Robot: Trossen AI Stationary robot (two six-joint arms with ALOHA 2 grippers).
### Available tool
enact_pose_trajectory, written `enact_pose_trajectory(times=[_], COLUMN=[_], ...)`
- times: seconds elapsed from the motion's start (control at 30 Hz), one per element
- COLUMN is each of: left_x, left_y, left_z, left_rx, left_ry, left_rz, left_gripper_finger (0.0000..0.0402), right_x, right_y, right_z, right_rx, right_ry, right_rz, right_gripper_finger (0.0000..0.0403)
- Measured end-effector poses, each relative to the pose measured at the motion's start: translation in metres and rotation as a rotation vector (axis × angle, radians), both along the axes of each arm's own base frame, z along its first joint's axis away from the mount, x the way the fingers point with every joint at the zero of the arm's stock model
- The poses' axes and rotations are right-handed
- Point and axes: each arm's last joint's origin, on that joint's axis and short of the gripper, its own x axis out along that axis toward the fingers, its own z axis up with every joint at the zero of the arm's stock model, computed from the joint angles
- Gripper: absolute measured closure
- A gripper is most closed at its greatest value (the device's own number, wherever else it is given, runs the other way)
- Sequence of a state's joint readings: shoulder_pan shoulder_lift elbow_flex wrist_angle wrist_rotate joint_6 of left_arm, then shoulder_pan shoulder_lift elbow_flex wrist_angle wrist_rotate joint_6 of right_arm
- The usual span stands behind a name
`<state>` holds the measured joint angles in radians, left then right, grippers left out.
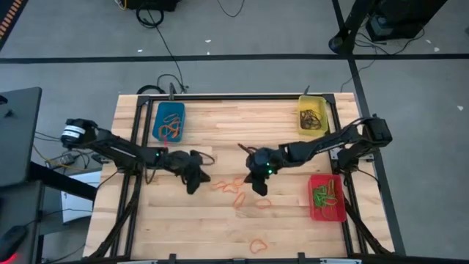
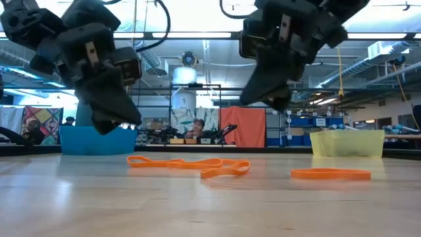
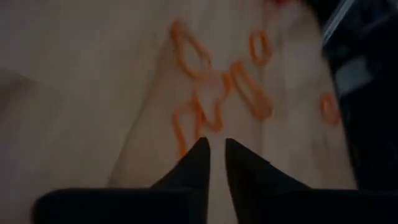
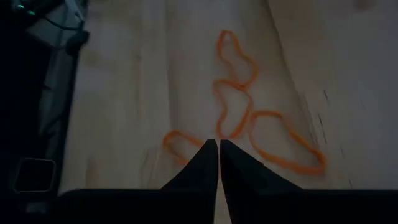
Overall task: Sort rubber bands into baskets
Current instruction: Put the orange rubber band into the blue bin
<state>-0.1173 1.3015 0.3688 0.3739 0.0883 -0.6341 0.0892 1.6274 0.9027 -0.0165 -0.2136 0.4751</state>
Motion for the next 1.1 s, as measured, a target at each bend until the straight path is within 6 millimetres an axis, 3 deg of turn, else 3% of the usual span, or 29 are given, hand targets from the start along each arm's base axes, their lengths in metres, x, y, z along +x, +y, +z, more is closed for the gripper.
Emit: enact_pose_trajectory(times=[0.27, 0.47, 0.77, 0.87, 1.0, 1.1], left_x=[0.02, 0.034, 0.042, 0.041, 0.041, 0.041], left_y=[-0.007, -0.014, -0.016, -0.019, -0.022, -0.022], left_z=[-0.013, -0.028, -0.046, -0.045, -0.045, -0.045], left_rx=[0.086, 0.156, 0.171, 0.207, 0.195, 0.147], left_ry=[0.133, 0.184, 0.323, 0.357, 0.385, 0.398], left_rz=[0.005, -0.054, -0.005, 0.005, -0.013, -0.007], left_gripper_finger=[0.0237, 0.0221, 0.0248, 0.0291, 0.0381, 0.0391], right_x=[-0.008, -0.009, -0.011, -0.012, -0.012, -0.012], right_y=[0.019, 0.02, 0.022, 0.021, 0.02, 0.018], right_z=[-0.008, -0.008, -0.01, -0.011, -0.012, -0.012], right_rx=[-0.123, -0.134, -0.156, -0.195, -0.242, -0.286], right_ry=[0.056, 0.063, 0.079, 0.09, 0.093, 0.089], right_rz=[-0.102, -0.087, -0.043, -0.021, -0.041, -0.067], right_gripper_finger=[0.0396, 0.0379, 0.0391, 0.0392, 0.0388, 0.0389])
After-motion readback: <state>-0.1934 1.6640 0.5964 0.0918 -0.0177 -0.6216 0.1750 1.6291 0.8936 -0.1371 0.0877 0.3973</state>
